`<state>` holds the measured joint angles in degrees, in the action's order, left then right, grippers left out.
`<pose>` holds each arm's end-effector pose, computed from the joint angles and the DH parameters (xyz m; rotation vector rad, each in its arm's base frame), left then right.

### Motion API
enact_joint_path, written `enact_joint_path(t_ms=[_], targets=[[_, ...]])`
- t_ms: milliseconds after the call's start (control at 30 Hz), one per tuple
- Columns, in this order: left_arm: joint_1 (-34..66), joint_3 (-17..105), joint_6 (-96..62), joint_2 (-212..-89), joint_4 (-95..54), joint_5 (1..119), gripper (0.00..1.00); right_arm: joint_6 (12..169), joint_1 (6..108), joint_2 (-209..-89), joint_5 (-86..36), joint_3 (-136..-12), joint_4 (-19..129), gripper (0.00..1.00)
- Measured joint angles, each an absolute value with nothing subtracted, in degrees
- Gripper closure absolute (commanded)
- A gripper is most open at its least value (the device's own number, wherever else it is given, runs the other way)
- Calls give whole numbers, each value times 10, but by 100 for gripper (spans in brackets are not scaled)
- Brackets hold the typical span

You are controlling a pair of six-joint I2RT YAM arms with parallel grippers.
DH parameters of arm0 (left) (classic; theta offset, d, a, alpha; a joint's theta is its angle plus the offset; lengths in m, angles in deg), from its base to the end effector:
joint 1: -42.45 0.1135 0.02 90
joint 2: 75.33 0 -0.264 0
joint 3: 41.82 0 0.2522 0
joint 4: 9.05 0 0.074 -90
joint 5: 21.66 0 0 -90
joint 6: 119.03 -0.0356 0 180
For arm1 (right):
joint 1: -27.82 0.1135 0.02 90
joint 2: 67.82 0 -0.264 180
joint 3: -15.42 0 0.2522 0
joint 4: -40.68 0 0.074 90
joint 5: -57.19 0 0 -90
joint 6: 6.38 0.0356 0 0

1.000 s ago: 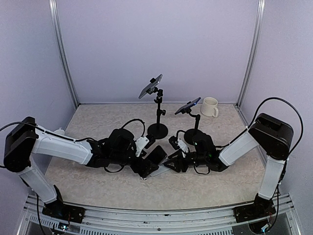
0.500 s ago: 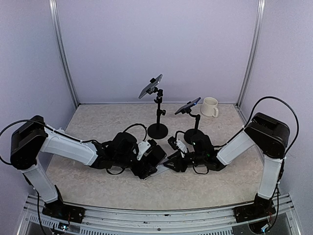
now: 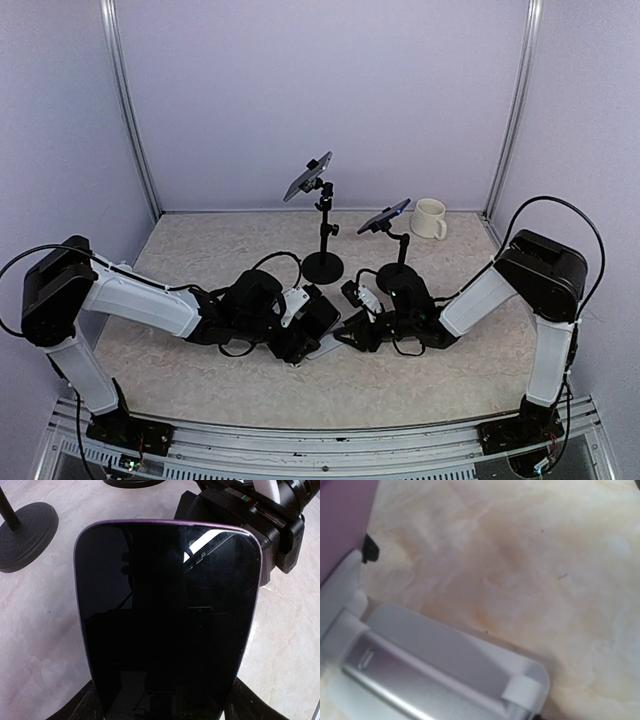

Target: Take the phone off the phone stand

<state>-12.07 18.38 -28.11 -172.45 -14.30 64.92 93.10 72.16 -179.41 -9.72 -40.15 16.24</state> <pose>0.1930 -0.2745 0.1504 1.0972 2.1025 -0.5518 0.2399 0.2539 0.0939 -0.9061 2.0403 0.9653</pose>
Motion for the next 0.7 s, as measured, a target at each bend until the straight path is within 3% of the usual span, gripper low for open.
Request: enact_joint_path(t_ms=[433,700], targets=[[-127,204,-280,-1704,-149,651,42,920,722,-1797,-108,-410,171,59],[-124,220,-266,-1693,-153,649,44,920,722,-1797,-106,-411,172,53]])
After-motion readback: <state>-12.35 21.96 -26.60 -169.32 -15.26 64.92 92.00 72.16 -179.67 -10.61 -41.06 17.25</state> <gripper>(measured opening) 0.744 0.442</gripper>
